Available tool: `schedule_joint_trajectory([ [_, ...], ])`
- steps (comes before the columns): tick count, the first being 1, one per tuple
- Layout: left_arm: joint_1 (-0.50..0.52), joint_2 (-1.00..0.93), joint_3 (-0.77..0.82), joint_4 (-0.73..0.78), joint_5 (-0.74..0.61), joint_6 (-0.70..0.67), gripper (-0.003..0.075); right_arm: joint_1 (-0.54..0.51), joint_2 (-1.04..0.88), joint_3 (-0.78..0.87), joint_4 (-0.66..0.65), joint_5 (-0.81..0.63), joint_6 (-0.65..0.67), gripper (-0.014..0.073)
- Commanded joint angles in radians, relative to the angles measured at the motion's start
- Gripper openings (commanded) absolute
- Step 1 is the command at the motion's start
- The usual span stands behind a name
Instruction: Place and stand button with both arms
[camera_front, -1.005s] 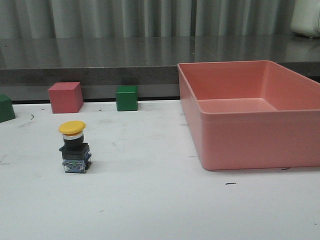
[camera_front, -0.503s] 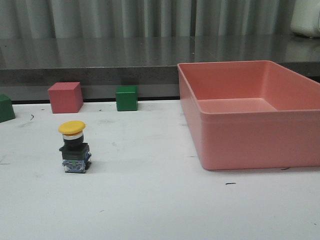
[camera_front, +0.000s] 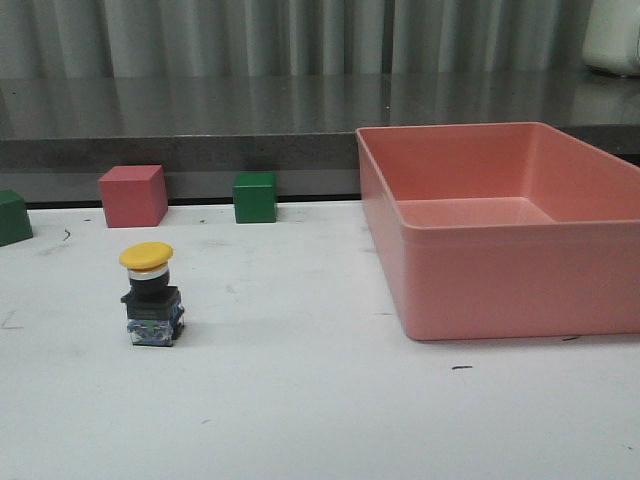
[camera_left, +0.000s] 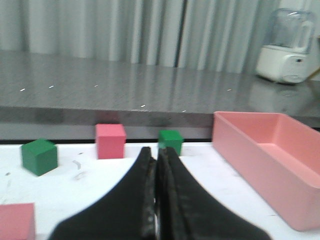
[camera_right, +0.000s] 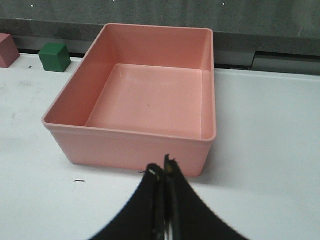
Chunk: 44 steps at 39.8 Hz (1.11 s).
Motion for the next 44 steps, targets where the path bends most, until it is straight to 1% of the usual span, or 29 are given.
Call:
schedule_joint_trajectory([
  [1, 0.099, -0.024, 0.007, -0.015, -0.094, 0.005, -0.0020, -0.004, 0.007, -0.026, -0.022, -0.078, -0.008, -0.0062],
  [6, 0.219, -0.024, 0.056, -0.015, -0.095, 0.005, -0.0020, -0.004, 0.007, -0.026, -0.022, -0.078, -0.008, -0.0062],
  [12, 0.306, -0.024, 0.127, -0.015, -0.107, 0.005, -0.0020, -0.004, 0.007, -0.026, -0.022, -0.078, -0.008, -0.0062],
  [17, 0.314, -0.024, 0.195, -0.015, -0.177, 0.005, -0.0020, -0.004, 0.007, -0.026, -0.022, -0.078, -0.008, -0.0062],
  [18, 0.314, -0.024, 0.192, -0.015, -0.147, 0.005, -0.0020, -0.004, 0.007, -0.026, -0.022, -0.078, -0.008, -0.0062],
  [19, 0.314, -0.024, 0.190, -0.015, -0.144, 0.005, -0.0020, -0.004, 0.007, -0.026, -0.022, -0.078, -0.008, -0.0062],
  [44, 0.314, -0.024, 0.192, -0.015, -0.147, 0.005, -0.0020, -0.004, 0.007, -0.026, -0.022, -0.078, -0.008, -0.0062],
])
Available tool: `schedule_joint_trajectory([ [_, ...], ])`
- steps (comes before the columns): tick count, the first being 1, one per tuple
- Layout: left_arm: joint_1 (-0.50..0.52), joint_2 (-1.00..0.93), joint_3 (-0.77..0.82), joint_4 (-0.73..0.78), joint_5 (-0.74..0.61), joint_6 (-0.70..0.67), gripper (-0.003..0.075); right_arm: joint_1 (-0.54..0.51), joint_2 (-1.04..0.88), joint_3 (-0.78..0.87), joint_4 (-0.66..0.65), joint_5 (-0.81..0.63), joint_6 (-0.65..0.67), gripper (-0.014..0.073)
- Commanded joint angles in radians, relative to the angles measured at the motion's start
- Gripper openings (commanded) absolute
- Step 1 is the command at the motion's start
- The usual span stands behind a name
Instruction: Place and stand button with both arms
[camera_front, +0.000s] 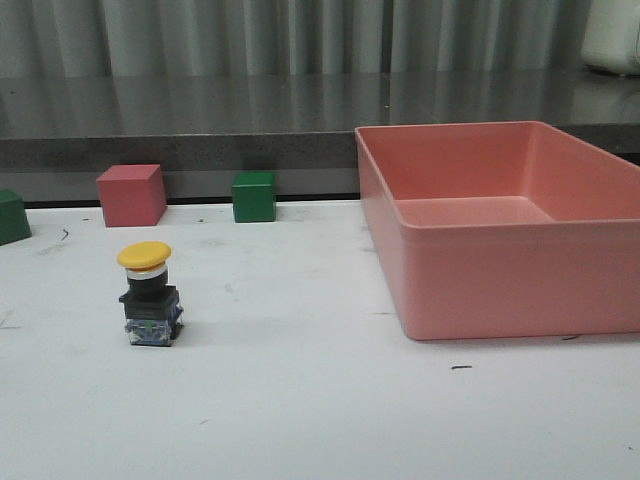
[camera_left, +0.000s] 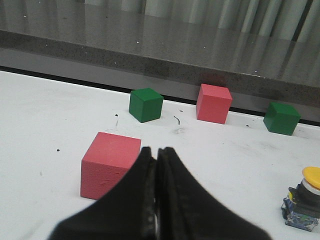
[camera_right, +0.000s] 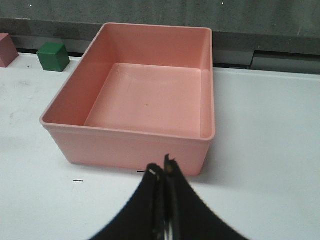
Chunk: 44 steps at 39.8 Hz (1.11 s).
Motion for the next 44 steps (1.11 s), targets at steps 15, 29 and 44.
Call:
schedule_joint_trajectory([
  [15, 0.001, -0.024, 0.009, -0.007, -0.084, 0.002, -0.0020, -0.006, 0.005, -0.016, -0.027, -0.085, -0.008, -0.0062],
  [29, 0.001, -0.024, 0.009, -0.007, -0.084, 0.002, -0.0020, -0.154, -0.161, 0.357, -0.010, -0.554, -0.008, -0.0062],
  [44, 0.001, -0.024, 0.009, -0.007, -0.084, 0.002, -0.0020, -0.189, -0.291, 0.485, 0.060, -0.471, -0.008, -0.0062],
])
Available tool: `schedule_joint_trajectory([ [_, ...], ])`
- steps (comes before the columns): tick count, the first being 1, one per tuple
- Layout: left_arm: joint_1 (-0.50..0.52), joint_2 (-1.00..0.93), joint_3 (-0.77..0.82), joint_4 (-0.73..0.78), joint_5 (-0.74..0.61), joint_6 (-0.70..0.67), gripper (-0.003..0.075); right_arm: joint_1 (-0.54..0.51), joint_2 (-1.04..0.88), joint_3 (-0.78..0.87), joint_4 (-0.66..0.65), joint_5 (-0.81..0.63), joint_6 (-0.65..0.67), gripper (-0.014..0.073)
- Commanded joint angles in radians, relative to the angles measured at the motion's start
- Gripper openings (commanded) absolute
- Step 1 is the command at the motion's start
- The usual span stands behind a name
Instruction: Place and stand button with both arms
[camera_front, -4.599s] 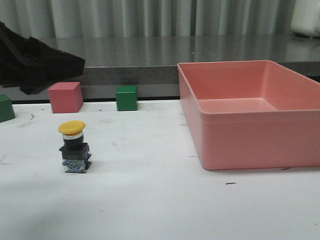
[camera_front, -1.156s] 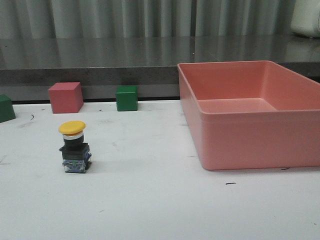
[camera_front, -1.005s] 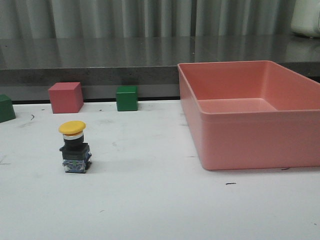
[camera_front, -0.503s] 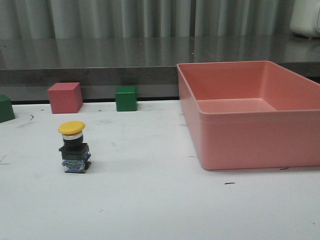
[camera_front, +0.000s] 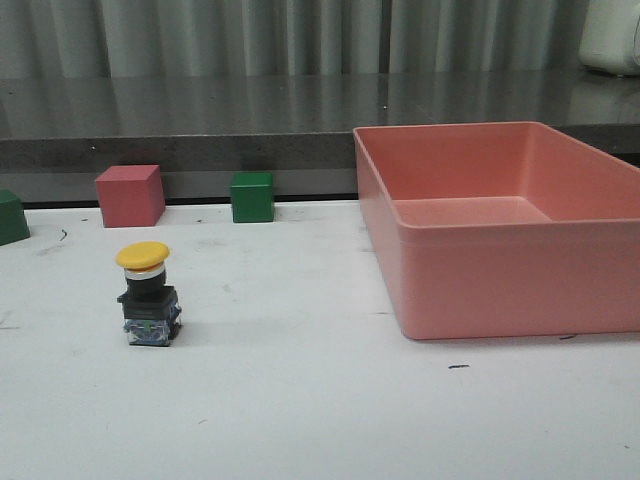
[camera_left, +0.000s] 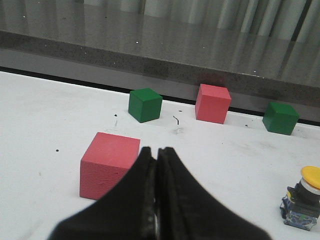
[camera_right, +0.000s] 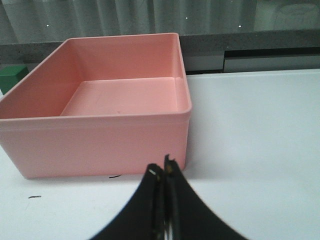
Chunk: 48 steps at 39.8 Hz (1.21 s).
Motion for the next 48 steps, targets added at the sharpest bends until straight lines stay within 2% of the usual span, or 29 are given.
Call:
schedule_joint_trajectory([
  [1, 0.001, -0.024, 0.009, -0.007, -0.084, 0.000, -0.0020, -0.009, -0.020, -0.003, 0.007, -0.060, -0.008, -0.0062],
  [8, 0.001, -0.024, 0.009, -0.007, -0.084, 0.000, -0.0020, -0.009, -0.021, -0.002, 0.059, -0.056, -0.008, -0.0062],
  [48, 0.001, -0.024, 0.009, -0.007, -0.084, 0.000, -0.0020, -0.009, -0.020, -0.003, 0.060, -0.055, -0.008, -0.0062],
])
